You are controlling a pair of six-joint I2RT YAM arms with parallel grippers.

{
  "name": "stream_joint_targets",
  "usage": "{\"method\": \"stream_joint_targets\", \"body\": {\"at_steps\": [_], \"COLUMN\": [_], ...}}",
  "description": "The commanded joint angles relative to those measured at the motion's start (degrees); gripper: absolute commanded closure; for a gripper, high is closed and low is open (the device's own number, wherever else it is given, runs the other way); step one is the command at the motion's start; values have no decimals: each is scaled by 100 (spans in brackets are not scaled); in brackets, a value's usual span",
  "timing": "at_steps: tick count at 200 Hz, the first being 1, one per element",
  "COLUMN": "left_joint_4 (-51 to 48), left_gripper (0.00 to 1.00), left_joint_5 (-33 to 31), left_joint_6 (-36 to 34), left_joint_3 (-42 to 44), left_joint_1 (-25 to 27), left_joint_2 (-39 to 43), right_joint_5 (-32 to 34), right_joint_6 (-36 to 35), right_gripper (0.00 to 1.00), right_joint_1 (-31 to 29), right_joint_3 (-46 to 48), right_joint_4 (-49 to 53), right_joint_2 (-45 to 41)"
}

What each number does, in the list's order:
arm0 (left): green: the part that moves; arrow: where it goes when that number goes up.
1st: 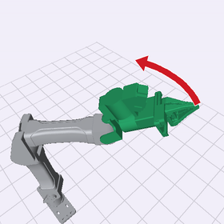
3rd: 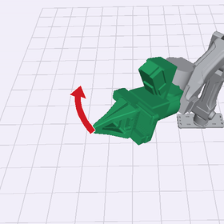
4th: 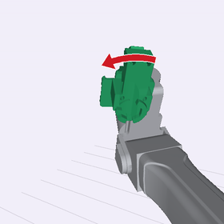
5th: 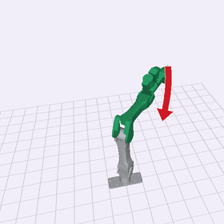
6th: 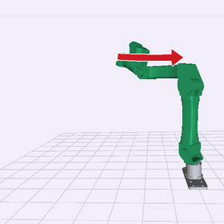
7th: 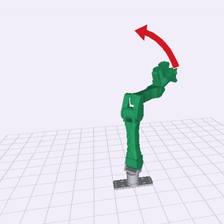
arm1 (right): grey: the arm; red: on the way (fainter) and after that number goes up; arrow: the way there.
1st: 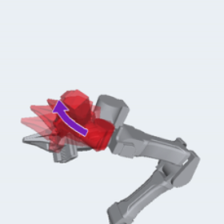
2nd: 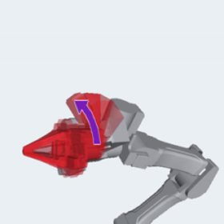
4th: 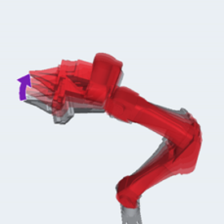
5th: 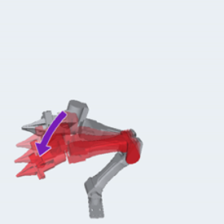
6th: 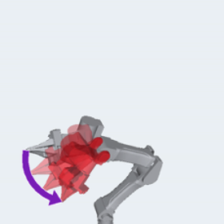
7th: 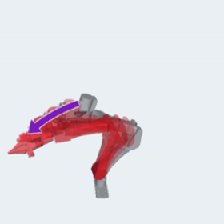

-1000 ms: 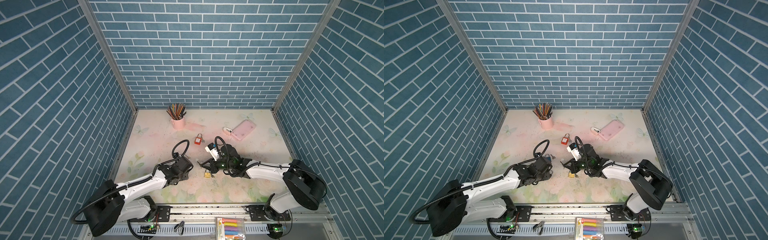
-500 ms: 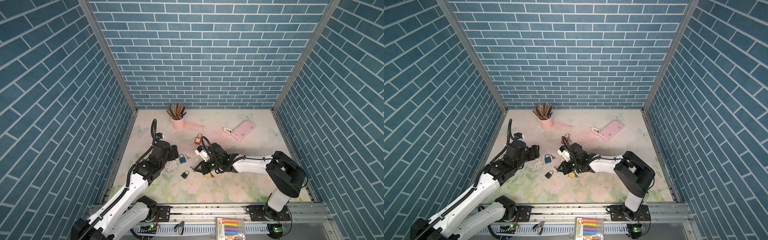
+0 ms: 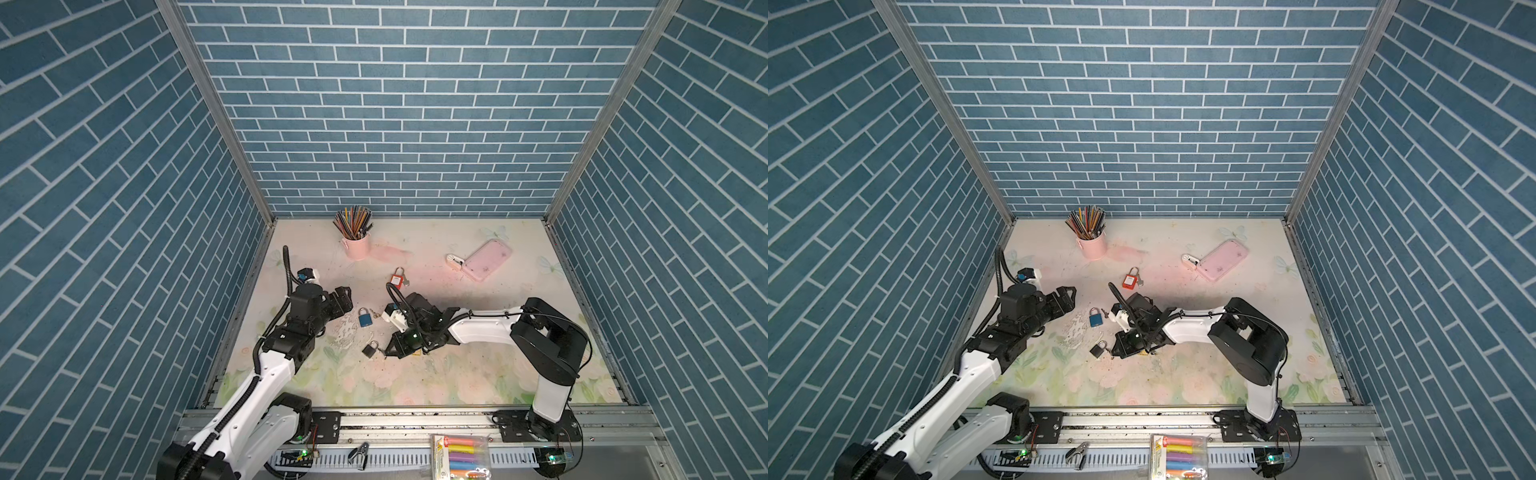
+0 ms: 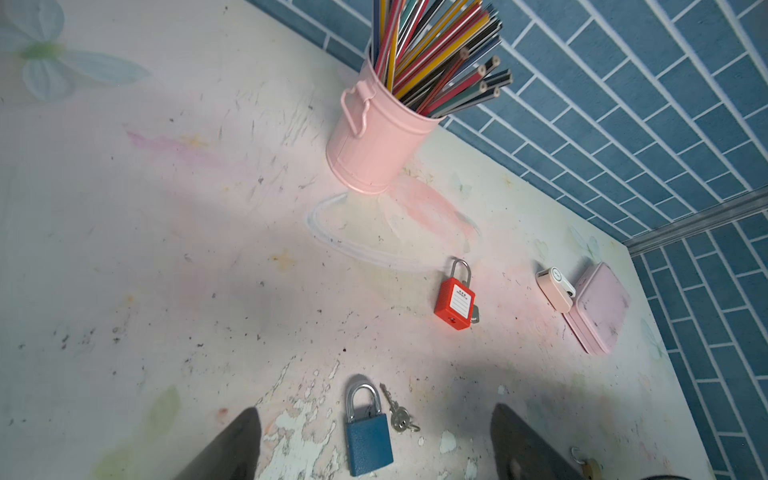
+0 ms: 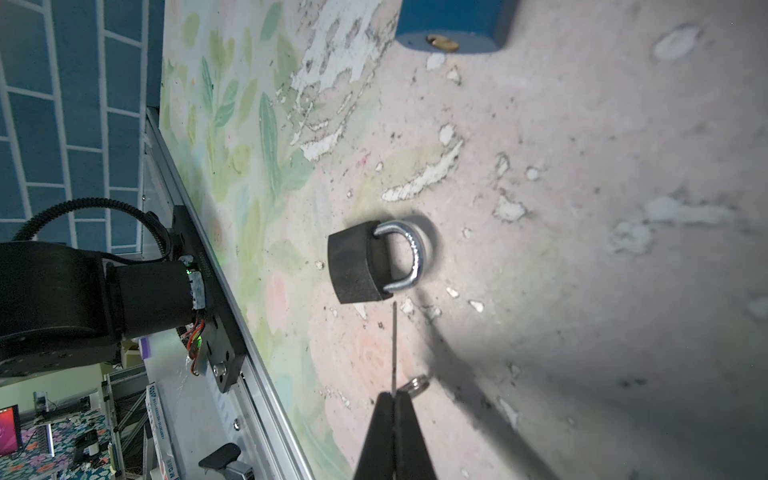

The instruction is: Lock with the key

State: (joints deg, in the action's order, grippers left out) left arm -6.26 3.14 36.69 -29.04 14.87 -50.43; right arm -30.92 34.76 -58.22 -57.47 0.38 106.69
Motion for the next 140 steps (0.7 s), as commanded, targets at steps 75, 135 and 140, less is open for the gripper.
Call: {"method": "stream_joint_targets", "body": {"at_steps": [75,135,140], "left_joint_4": [445,369,359], "left_gripper": [13,13,13], "left_joint_5": [335,345,337], "left_joint_6": [190,42,24], "left_joint_3": [118,42,28], "left_joint_1": [-124,-127,-125], "left_joint_2": [60,80,80], "right_joint_5": [-81,-142,-163], "right_joint_6": [145,70,58], "right_gripper": [99,82,81], "right_joint_1": [-32,-30,-33], "right_joint_3": [-378,-454,-463], "right_joint_4": [359,366,354], "right_joint_2": [429,498,508]}}
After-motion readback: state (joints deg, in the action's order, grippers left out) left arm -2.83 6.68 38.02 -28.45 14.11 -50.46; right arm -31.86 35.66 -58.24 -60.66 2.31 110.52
